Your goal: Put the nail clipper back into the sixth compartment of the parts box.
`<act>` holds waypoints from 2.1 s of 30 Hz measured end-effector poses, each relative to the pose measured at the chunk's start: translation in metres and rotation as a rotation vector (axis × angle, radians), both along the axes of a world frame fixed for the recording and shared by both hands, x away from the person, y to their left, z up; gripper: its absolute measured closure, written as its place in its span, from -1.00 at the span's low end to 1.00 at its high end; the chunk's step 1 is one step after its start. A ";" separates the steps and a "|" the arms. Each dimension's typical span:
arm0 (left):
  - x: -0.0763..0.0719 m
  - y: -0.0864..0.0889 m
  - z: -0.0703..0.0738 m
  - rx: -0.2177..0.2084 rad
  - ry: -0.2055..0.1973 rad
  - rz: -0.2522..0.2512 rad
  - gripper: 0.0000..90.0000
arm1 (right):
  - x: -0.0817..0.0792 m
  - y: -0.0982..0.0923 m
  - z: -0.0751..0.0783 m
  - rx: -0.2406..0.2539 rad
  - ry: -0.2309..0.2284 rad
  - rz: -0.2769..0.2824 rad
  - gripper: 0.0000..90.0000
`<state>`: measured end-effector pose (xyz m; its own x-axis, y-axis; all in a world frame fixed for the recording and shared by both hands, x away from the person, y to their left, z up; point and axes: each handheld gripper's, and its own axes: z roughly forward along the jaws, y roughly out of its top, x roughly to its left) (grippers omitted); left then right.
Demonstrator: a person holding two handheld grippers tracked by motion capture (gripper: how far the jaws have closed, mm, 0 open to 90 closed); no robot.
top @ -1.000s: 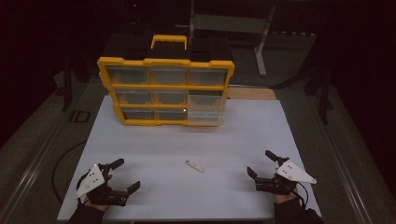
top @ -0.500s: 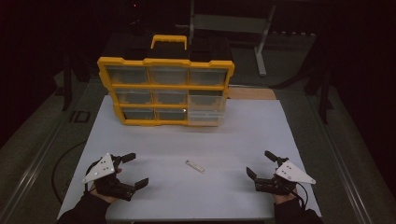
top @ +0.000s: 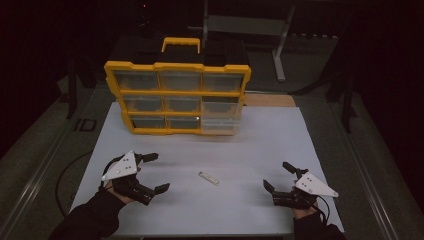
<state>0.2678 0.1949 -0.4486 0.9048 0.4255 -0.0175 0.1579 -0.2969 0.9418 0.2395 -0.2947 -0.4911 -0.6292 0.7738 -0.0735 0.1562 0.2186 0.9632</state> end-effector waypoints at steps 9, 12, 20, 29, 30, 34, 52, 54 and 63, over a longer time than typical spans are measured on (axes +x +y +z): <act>0.019 -0.022 0.007 0.035 0.004 -0.092 -0.99 | 0.000 0.000 -0.001 0.003 0.004 0.006 -0.81; 0.027 -0.033 0.009 0.040 0.006 -0.127 -0.99 | 0.000 0.001 -0.001 0.005 0.009 0.012 -0.81; 0.043 -0.055 0.004 0.060 0.015 -0.202 -0.97 | 0.000 0.000 -0.002 0.006 0.011 0.018 -0.81; 0.058 -0.075 -0.007 0.086 0.034 -0.271 -0.97 | 0.001 0.000 -0.002 0.007 0.014 0.023 -0.81; 0.060 -0.077 -0.009 0.096 0.032 -0.273 -0.97 | 0.001 0.000 -0.002 0.007 0.015 0.023 -0.81; 0.064 -0.084 -0.015 0.111 0.034 -0.288 -0.97 | 0.001 0.000 -0.002 0.007 0.015 0.024 -0.81; 0.082 -0.111 -0.041 0.226 0.088 -0.339 -0.84 | 0.002 0.000 -0.004 0.006 0.028 0.028 -0.81; 0.083 -0.113 -0.044 0.240 0.094 -0.347 -0.81 | 0.002 0.000 -0.005 0.006 0.030 0.029 -0.81; 0.088 -0.119 -0.058 0.332 0.100 -0.395 -0.56 | 0.003 0.000 -0.005 0.002 0.033 0.034 -0.81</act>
